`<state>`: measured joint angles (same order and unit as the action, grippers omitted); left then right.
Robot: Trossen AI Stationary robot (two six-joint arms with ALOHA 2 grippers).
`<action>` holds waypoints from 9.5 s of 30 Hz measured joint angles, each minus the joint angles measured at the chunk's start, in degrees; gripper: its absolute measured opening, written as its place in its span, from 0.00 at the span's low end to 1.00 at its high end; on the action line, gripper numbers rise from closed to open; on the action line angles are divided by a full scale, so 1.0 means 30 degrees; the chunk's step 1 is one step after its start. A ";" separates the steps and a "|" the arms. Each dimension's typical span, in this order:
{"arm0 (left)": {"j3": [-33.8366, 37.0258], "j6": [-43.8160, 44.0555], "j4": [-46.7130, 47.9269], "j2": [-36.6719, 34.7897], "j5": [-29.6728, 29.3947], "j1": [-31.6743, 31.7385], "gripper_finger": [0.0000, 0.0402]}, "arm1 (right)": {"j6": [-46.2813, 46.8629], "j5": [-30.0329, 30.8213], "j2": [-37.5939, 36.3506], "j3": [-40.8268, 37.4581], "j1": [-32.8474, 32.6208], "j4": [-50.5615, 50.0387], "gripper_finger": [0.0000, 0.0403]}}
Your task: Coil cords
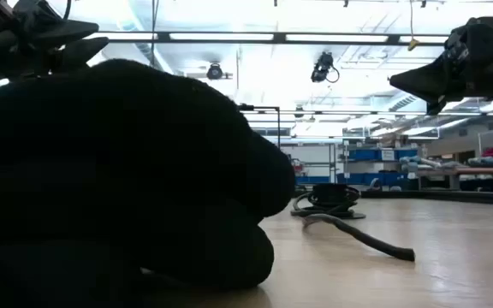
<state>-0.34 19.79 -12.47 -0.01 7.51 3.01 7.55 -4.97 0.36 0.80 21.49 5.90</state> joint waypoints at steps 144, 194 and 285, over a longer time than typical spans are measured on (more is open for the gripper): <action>-1.2334 -0.2886 0.0661 2.1080 -0.3418 0.0000 0.25 | 0.3271 -0.1095 1.2429 0.7862 -0.4707 -0.5091 0.08; -2.2558 -1.9286 0.6991 3.6093 -1.1692 -0.5853 0.25 | 1.3504 0.2276 2.0670 0.8058 -1.2676 -0.3127 0.29; -2.2847 -2.2676 0.0685 3.9233 -1.1207 -0.5988 0.02 | 1.3164 0.0758 2.8282 0.8058 -1.2101 0.5504 0.28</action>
<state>-68.88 -48.24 -10.42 117.69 -26.12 -14.96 47.04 -2.70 85.21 24.97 -14.81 22.41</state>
